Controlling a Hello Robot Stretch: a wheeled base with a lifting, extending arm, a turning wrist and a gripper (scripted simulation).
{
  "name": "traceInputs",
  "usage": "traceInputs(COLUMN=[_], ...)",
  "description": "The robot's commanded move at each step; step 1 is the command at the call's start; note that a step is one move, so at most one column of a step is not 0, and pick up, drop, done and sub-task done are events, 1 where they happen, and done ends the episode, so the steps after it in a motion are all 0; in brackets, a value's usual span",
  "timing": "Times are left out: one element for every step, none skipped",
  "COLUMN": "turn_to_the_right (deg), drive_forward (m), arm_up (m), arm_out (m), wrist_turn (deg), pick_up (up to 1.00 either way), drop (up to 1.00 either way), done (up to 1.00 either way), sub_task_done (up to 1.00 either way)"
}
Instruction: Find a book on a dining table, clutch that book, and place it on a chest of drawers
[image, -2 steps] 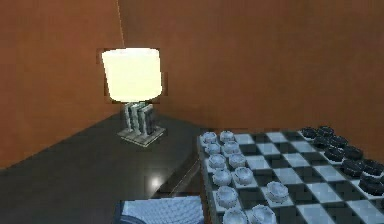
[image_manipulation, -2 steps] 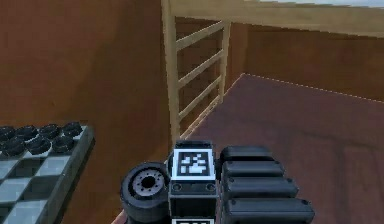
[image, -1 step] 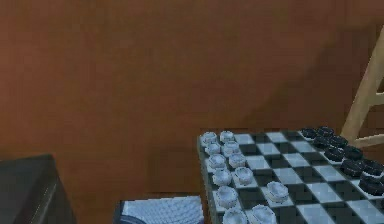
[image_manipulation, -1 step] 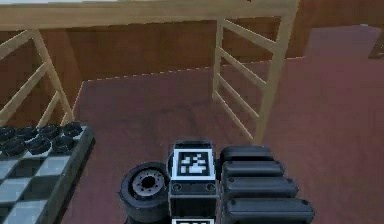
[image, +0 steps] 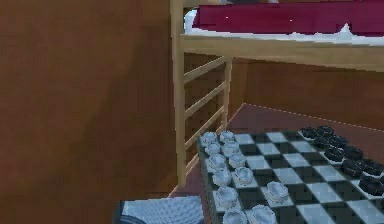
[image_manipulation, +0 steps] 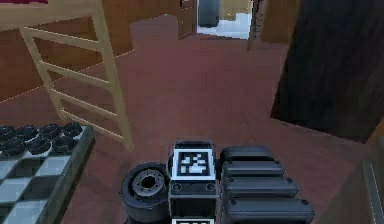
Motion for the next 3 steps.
traceInputs(turn_to_the_right=[30.0, 45.0, 45.0], drive_forward=[0.0, 0.0, 0.0], arm_up=[0.0, 0.0, 0.0], arm_out=[0.0, 0.0, 0.0], wrist_turn=[0.0, 0.0, 0.0], pick_up=[0.0, 0.0, 0.0], drop=[0.0, 0.0, 0.0], done=[0.0, 0.0, 0.0], sub_task_done=[0.0, 0.0, 0.0])
